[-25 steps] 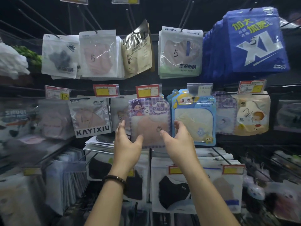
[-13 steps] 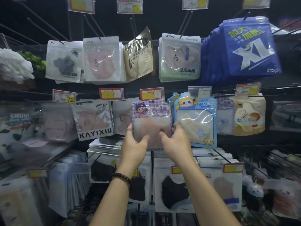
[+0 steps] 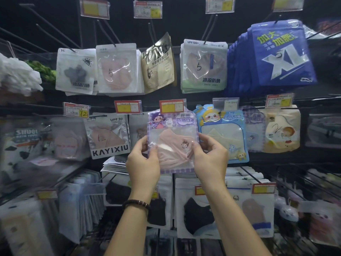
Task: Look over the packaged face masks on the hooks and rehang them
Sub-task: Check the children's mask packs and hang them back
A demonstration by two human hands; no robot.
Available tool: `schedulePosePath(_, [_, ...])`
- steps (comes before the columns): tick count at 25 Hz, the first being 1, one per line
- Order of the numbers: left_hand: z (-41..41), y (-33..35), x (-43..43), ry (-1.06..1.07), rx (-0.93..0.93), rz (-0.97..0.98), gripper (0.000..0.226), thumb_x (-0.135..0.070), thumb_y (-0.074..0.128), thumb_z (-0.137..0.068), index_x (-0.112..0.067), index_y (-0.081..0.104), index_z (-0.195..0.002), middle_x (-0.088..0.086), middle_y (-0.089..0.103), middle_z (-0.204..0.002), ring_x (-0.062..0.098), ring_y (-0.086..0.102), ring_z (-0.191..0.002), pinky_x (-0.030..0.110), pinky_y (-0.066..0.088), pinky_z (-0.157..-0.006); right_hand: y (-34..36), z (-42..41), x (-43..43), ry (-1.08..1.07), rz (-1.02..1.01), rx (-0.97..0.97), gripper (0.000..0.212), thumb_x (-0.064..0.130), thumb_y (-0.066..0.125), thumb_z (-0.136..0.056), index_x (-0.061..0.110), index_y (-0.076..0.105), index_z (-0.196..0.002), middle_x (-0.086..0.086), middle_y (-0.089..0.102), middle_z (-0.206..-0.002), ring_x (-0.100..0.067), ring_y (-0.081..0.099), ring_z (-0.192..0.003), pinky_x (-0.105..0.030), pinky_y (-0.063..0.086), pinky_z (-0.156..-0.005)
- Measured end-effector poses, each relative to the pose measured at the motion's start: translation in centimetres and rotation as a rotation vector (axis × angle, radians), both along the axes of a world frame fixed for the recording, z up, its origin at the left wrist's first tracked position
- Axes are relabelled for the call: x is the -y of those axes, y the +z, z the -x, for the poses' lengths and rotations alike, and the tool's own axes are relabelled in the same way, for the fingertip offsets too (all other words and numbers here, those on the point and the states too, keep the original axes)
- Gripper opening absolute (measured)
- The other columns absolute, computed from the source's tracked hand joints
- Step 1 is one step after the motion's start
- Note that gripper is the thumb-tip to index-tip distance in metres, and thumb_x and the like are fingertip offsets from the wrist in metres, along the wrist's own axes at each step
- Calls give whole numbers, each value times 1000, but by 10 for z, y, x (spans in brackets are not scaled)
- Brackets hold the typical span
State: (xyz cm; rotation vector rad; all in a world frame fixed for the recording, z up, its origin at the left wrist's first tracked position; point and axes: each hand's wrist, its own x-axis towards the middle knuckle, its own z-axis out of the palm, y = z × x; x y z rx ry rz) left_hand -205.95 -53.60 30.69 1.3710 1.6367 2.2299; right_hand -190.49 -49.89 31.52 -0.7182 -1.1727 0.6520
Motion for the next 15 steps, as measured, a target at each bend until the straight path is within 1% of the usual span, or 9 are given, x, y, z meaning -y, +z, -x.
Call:
schedulePosePath(2, [1,-1,5,-61,70,-40,35,-25,72,-102,-28,70,-137,-14,75,-116,5,72,-103,35,64,-89,0,-1,3,12,-23,-33,26,13,76,-100,28,79,-121,10,83,-99,-7,79,-92,-27,65,-81])
schedulePosePath(4, [0,-2,13,-127,141,-80,32,-23,75,-100,-30,72,-131,-13,78,-111,8,75,-101,34,65,-87,-2,-4,8,38,-23,-48,26,12,77,-99,27,80,-121,10,83,-100,-8,79,-93,-22,63,-78])
schedulePosePath(7, [-9,-16,25,-176,241,-105,27,-19,79,-97,-36,76,-117,-14,80,-100,4,76,-93,25,63,-79,-14,-15,16,71,-17,-88,28,12,79,-98,32,80,-118,14,84,-101,-4,79,-95,-23,63,-80])
schedulePosePath(9, [-19,-30,26,-240,294,-111,30,-15,81,-94,-31,79,-119,-14,82,-100,7,79,-93,32,65,-83,-28,-27,21,61,-16,-106,31,12,80,-97,36,79,-117,18,83,-101,-2,79,-94,-22,64,-81])
schedulePosePath(10, [-25,-37,24,-264,310,-103,32,-14,82,-93,-30,80,-120,-14,83,-102,9,79,-95,36,64,-86,-35,-35,22,52,-8,-121,32,11,80,-97,35,78,-118,20,83,-101,-1,79,-95,-22,64,-83])
schedulePosePath(12, [-40,-47,15,-290,310,-73,32,-14,84,-92,-35,80,-116,-16,83,-103,6,79,-95,34,63,-90,-49,-55,20,8,30,-157,32,10,80,-96,29,80,-122,18,83,-105,-4,80,-99,-29,65,-89])
schedulePosePath(14, [-61,-56,6,-307,293,-47,30,-16,84,-92,-36,80,-114,-18,83,-101,2,78,-92,32,63,-90,-61,-77,12,-61,70,-155,32,10,79,-97,27,80,-125,13,84,-107,-15,81,-103,-39,66,-92])
schedulePosePath(15, [-73,-60,1,-319,287,-43,29,-16,84,-92,-34,81,-114,-18,83,-100,1,78,-92,31,62,-91,-66,-89,8,-94,75,-142,32,10,79,-98,26,81,-126,11,84,-107,-21,81,-104,-43,67,-92])
